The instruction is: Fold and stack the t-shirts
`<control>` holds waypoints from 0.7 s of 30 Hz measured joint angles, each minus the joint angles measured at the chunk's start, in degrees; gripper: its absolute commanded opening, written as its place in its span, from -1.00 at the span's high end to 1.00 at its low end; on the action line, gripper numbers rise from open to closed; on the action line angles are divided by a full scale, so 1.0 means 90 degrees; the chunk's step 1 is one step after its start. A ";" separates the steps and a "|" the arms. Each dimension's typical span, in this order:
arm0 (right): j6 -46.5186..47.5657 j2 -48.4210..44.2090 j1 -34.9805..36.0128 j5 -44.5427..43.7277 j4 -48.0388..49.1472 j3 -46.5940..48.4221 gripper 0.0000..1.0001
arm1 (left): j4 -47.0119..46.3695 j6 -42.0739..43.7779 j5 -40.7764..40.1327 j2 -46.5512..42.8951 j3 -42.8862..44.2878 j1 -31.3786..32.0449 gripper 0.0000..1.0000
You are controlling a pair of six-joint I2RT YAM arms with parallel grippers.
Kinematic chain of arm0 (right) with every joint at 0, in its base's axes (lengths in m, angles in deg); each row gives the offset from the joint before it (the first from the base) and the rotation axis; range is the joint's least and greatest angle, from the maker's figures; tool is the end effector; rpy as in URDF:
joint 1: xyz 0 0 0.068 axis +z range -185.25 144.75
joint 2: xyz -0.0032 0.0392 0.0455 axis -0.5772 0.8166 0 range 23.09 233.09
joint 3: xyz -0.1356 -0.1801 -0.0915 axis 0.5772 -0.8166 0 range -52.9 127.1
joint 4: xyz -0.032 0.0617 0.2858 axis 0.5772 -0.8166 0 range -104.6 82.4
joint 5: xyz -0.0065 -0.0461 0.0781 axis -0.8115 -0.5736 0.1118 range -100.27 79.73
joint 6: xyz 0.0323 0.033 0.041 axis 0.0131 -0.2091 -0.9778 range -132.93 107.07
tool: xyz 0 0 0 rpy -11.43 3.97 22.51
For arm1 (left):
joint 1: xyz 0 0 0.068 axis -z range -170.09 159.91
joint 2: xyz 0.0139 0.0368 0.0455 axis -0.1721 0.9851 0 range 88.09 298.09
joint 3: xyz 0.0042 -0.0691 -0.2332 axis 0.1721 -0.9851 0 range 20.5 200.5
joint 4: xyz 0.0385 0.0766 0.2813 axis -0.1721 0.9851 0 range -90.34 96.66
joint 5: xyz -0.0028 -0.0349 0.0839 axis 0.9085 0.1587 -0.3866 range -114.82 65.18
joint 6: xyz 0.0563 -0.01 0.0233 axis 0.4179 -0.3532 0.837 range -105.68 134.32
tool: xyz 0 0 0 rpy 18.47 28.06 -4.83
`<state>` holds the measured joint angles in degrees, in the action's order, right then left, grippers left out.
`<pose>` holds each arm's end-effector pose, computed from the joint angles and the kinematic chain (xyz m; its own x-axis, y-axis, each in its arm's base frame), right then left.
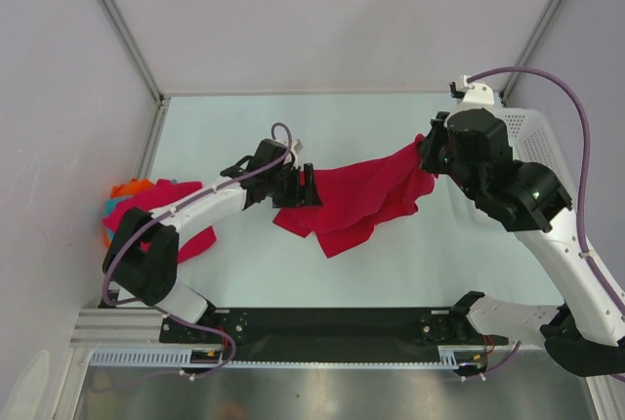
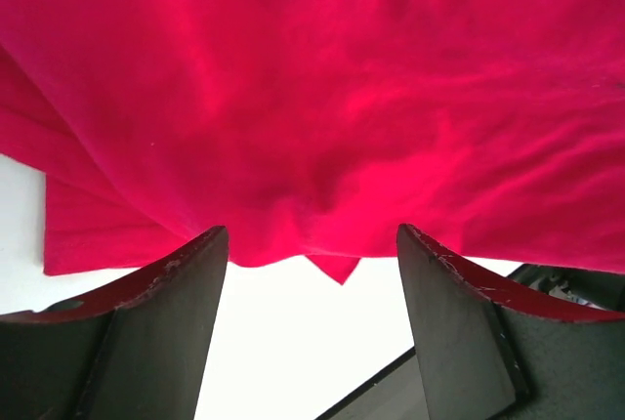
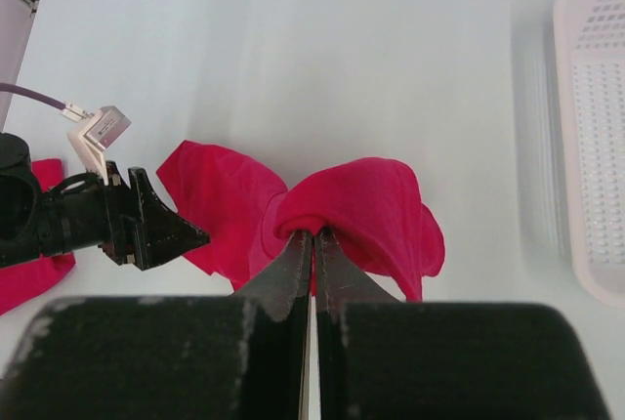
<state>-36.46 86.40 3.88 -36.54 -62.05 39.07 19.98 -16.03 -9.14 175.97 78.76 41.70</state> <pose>0.1960 0.1330 0.4583 -0.4120 0.1264 -0.9024 -0.1007 0.9780 0.1829 0.2998 -0.2006 0.1697 -0.8924 -0.0193 -0.4509 0.2366 0.8308 -0.5038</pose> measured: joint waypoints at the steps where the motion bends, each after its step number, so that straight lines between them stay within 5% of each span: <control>1: 0.0000 0.0000 0.0000 0.0000 -0.0005 0.0005 1.00 | -0.0005 0.0000 -0.0024 0.0000 -0.0027 0.0000 -0.50; 12: 0.0000 -0.0153 0.0000 0.0007 -0.0078 0.0024 1.00 | -0.0182 -0.0017 -0.0066 0.0282 -0.0658 0.0063 -0.39; 13: 0.0000 -0.0192 0.0000 0.0005 -0.0083 0.0024 1.00 | -0.0199 -0.0019 -0.0066 0.0338 -0.0716 0.0068 -0.25; 14: 0.0000 -0.0221 0.0000 0.0005 -0.0087 0.0024 1.00 | -0.0211 -0.0036 -0.0066 0.0389 -0.0743 0.0075 0.33; 16: 0.0000 -0.0277 0.0000 0.0007 -0.0104 0.0034 1.00 | -0.0284 -0.0107 -0.0044 0.0520 -0.0765 0.0085 0.93; 21: 0.0002 -0.0321 -0.0002 0.0010 -0.0138 0.0036 1.00 | -0.0551 -0.0151 0.0114 0.0852 -0.0738 0.0117 1.00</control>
<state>-36.44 83.51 3.86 -36.45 -63.30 39.40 15.02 -17.39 -8.11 183.64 72.11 42.75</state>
